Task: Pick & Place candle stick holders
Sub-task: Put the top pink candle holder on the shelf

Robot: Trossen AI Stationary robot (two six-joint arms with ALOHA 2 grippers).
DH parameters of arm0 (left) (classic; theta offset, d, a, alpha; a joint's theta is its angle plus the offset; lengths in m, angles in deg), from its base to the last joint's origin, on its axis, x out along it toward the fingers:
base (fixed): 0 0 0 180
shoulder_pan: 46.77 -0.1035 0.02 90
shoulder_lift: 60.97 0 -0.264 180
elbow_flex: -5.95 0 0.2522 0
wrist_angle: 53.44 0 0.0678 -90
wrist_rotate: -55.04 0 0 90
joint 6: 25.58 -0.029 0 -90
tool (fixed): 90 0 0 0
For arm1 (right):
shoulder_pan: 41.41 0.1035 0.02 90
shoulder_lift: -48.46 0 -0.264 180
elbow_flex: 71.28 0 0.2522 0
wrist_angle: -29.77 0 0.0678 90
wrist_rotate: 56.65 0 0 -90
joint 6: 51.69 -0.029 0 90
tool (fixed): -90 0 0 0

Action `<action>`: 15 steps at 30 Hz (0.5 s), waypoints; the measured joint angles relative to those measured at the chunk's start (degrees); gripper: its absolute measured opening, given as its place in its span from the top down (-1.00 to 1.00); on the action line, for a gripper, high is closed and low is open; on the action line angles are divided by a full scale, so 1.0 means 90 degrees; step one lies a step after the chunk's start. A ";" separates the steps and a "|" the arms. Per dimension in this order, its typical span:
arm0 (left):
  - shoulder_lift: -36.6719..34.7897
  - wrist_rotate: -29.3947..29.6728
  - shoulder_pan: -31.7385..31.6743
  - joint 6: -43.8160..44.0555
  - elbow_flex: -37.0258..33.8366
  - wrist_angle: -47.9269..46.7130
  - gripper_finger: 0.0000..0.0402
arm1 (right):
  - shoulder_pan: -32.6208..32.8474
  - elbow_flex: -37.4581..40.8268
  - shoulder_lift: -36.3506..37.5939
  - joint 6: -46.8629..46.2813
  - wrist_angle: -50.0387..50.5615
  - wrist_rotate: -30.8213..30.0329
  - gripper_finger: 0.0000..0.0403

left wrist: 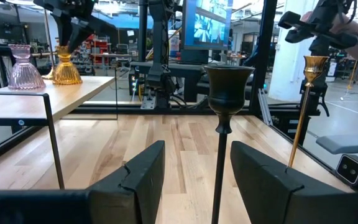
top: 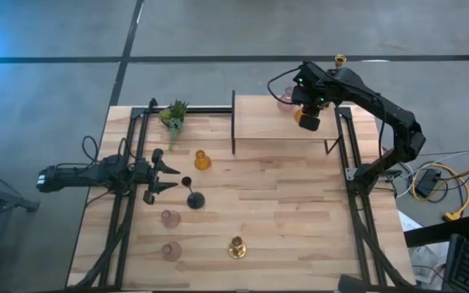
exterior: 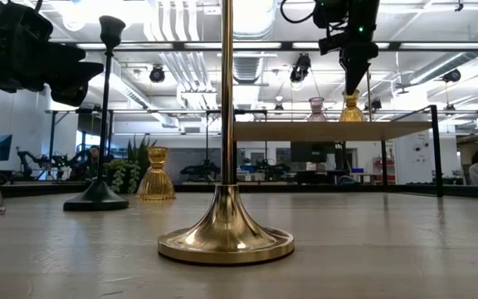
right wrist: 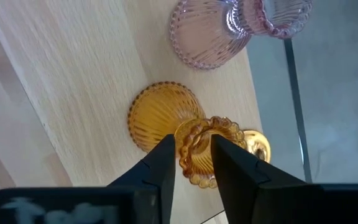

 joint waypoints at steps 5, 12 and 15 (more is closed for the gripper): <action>0.0001 -0.0001 0.0002 0.0000 -0.0001 0.0002 0.06 | 0.0001 0.0000 0.0040 -0.0042 -0.0002 0.0000 0.37; 0.0001 0.0001 0.0001 0.0000 0.0001 0.0000 0.06 | 0.0083 -0.0236 0.0094 -0.0140 0.0100 0.0001 0.20; 0.0001 -0.0001 0.0002 0.0000 0.0000 0.0000 0.06 | 0.0195 -0.0540 0.0096 -0.0335 0.0225 0.0002 0.16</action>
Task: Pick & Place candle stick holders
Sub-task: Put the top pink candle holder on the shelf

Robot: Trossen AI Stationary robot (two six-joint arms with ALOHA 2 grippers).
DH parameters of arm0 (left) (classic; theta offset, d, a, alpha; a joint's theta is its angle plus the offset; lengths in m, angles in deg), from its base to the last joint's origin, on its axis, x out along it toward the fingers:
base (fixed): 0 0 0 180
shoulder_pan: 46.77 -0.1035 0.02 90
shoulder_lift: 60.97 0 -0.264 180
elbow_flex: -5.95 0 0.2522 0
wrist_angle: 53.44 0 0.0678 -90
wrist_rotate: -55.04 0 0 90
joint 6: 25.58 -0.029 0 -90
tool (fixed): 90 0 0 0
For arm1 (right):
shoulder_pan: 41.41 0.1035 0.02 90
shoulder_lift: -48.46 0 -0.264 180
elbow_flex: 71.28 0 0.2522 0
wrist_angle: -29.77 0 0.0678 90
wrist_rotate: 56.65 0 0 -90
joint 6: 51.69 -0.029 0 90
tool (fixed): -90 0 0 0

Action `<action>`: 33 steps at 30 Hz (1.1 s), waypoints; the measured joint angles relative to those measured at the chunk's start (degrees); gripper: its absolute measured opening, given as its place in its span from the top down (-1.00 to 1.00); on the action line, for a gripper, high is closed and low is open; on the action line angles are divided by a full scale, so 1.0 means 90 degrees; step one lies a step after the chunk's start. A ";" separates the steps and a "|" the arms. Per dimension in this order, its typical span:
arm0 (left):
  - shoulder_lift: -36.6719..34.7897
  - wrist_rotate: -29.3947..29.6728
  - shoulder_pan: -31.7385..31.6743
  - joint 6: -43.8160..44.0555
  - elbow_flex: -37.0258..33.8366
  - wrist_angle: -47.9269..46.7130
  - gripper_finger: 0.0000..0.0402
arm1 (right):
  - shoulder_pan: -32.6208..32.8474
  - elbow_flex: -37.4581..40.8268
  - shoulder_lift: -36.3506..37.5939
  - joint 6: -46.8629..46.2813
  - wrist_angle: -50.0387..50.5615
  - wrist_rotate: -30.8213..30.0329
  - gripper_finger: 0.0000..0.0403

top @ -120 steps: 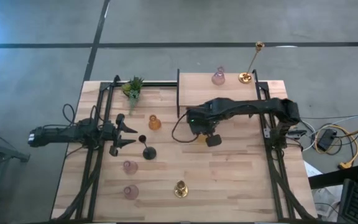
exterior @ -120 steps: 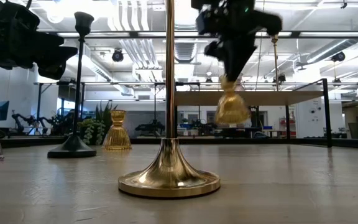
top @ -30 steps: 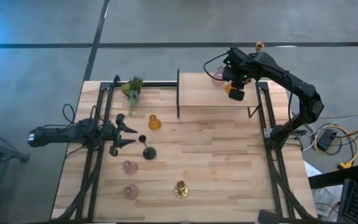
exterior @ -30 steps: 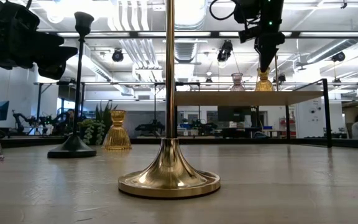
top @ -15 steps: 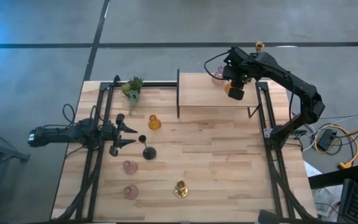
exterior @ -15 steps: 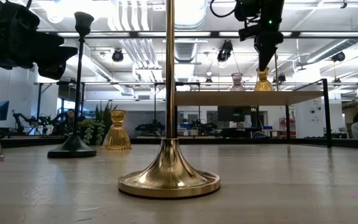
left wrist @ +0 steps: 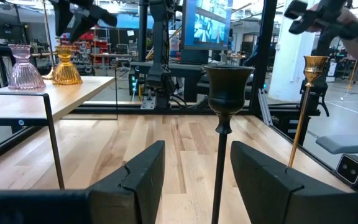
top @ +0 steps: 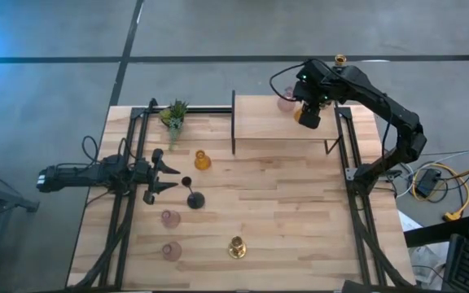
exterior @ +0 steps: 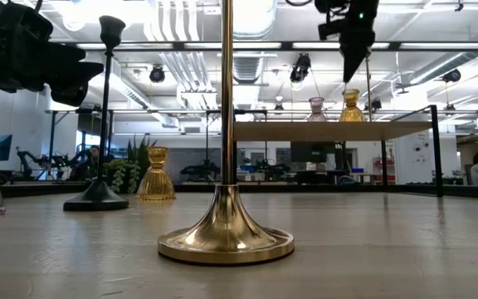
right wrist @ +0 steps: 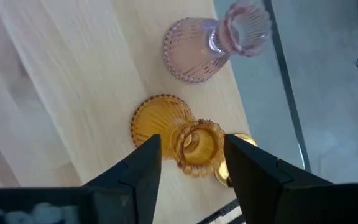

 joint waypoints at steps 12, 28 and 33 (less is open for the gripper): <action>0.0005 0.0001 -0.0002 -0.0001 0.0015 -0.0093 0.06 | 0.1278 -0.1676 0.0048 -0.1450 0.1397 0.0117 0.30; 0.0190 0.0034 0.0005 0.0585 0.0108 -0.0173 0.06 | 0.3356 -0.1010 0.1271 -0.3226 0.1229 0.0491 0.65; 0.0190 0.0043 0.0005 0.0618 0.0109 -0.0044 0.06 | 0.3484 -0.0552 0.1606 -0.3633 0.1158 0.0481 0.71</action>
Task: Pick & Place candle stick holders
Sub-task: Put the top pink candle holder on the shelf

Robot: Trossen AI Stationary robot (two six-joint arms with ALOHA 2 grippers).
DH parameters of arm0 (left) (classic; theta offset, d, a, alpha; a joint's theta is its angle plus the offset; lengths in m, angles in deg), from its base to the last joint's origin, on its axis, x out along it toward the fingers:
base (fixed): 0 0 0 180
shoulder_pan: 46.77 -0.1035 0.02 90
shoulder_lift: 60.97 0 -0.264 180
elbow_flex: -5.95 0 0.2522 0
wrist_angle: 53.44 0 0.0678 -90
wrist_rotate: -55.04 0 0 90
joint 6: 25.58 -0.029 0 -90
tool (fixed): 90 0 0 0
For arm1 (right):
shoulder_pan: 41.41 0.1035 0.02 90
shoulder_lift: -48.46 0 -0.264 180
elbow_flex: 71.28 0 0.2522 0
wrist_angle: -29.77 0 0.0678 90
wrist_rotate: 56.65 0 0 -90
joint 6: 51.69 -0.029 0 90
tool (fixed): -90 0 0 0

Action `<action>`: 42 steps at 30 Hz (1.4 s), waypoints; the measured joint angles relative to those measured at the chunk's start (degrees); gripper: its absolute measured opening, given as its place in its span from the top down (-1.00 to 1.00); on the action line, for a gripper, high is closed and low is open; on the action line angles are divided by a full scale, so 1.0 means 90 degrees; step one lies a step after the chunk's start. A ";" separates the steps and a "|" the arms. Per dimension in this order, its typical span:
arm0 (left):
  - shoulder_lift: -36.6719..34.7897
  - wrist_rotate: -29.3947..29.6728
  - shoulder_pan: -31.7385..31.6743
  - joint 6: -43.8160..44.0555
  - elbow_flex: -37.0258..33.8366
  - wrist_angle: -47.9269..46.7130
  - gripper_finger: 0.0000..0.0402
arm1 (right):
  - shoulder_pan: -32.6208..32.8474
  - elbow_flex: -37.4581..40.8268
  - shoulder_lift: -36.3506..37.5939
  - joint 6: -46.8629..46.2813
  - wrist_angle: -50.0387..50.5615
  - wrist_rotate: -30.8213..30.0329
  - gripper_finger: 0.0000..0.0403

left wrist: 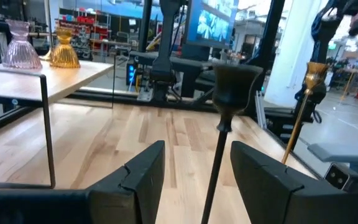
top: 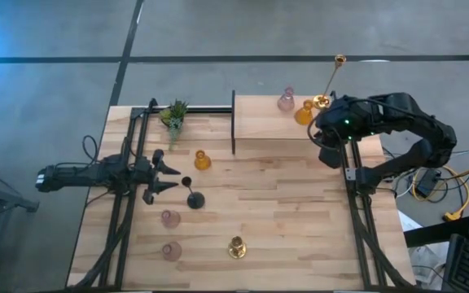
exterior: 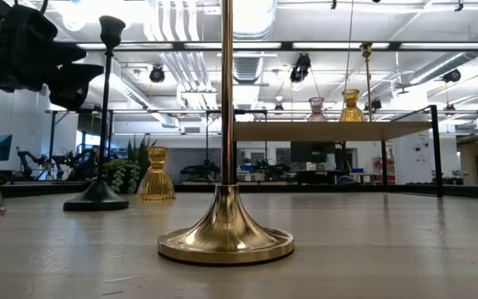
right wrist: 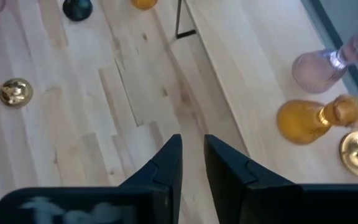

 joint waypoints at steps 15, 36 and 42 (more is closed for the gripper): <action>0.0017 -0.0506 0.0083 0.1140 0.1003 -0.2576 0.19 | -0.0007 0.1217 0.0574 -0.0536 -0.0144 0.0005 0.74; 0.2580 0.0367 0.2199 0.3563 0.3049 -0.4787 0.40 | -0.0007 0.1981 0.0758 -0.0717 -0.0455 0.0017 0.74; 0.4083 0.0105 0.2404 0.4002 0.3733 -0.5227 0.40 | -0.0007 0.1984 0.0765 -0.0494 -0.0699 0.0015 0.74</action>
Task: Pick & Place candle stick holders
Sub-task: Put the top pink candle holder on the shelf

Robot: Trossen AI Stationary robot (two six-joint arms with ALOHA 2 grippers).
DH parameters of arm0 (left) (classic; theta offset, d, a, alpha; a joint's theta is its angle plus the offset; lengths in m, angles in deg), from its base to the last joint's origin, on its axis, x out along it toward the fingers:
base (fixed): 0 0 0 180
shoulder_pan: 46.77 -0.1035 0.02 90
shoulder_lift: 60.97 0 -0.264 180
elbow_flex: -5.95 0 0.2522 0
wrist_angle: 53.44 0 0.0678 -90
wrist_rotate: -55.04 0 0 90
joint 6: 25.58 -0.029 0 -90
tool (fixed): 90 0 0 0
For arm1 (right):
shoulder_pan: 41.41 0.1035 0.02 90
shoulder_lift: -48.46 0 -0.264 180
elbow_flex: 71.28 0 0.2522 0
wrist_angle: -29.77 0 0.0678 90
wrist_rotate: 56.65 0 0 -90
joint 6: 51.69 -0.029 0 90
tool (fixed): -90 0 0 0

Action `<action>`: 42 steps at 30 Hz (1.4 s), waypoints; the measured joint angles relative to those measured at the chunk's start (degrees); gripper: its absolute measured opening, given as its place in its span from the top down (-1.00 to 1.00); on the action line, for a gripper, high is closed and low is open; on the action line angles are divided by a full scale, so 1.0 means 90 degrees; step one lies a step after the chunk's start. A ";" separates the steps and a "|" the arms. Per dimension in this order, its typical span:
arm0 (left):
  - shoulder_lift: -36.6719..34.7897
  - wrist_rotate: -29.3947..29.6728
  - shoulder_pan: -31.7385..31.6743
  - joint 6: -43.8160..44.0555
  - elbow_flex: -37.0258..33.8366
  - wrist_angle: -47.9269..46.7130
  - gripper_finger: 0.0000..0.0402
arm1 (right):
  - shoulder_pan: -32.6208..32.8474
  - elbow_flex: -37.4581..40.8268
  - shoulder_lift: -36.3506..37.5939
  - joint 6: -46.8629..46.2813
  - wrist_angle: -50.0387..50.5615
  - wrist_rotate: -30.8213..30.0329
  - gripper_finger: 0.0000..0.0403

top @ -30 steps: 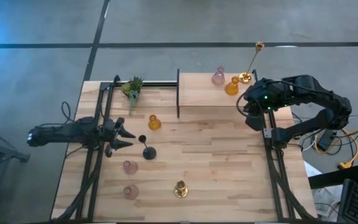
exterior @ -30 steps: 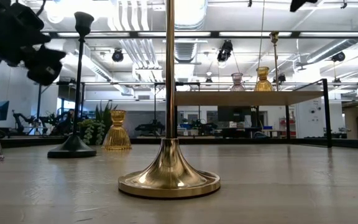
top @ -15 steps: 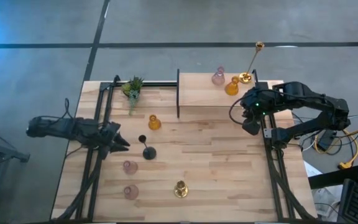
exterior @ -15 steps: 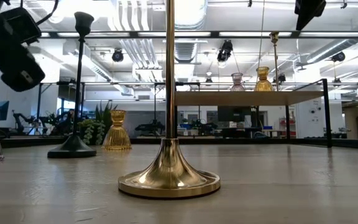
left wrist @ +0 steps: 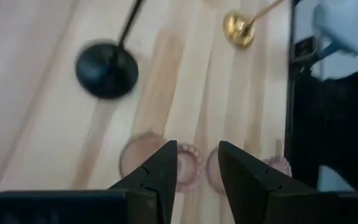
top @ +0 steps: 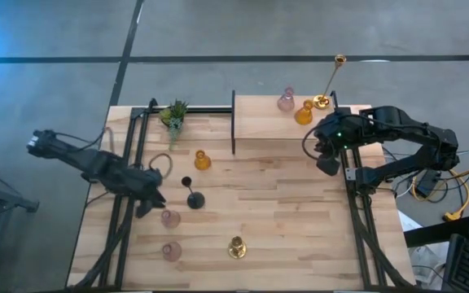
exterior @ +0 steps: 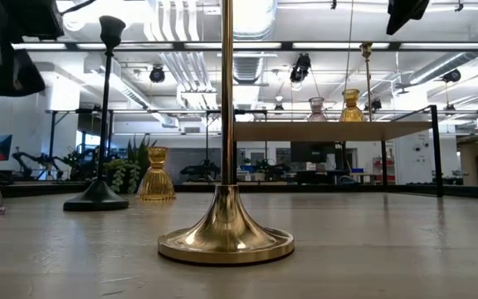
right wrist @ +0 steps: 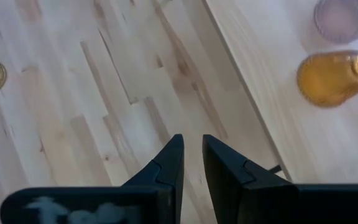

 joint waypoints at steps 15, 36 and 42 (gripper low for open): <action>0.2368 -0.0517 0.0010 0.0026 0.0666 -0.0644 0.40 | -0.0005 0.0000 0.0000 0.0492 -0.0328 0.0000 0.74; 0.2395 -0.0838 0.0012 -0.0174 0.0803 -0.1072 0.86 | -0.0005 0.0000 0.0000 0.0497 -0.0324 -0.0001 0.74; 0.1890 -0.0691 0.0012 -0.0070 0.1410 -0.1742 0.86 | -0.0005 0.0000 0.0000 0.0497 -0.0322 -0.0003 0.74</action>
